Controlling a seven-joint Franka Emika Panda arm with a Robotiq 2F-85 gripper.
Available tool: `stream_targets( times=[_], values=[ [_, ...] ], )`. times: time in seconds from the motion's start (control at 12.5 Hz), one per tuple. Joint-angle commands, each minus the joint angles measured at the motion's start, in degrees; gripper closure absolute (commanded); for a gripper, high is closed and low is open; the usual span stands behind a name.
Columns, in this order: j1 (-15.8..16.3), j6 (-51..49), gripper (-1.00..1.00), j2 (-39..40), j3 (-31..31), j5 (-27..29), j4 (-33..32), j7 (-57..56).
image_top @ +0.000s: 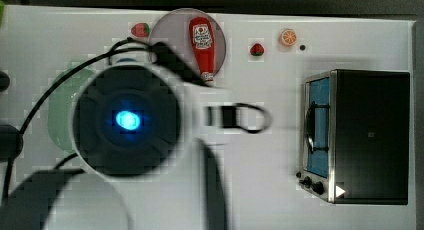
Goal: Pick Banana and place it in mug.
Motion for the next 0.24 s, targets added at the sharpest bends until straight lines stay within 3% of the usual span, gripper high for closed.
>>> stream_targets(
  times=[0.08, 0.24],
  values=[
    [-2.67, -5.32, -1.00, 0.43, -5.23, -4.22, 2.17, -8.36],
    [-2.66, -6.28, -1.00, 0.32, -7.68, -4.15, 2.66, -8.39]
  ],
)
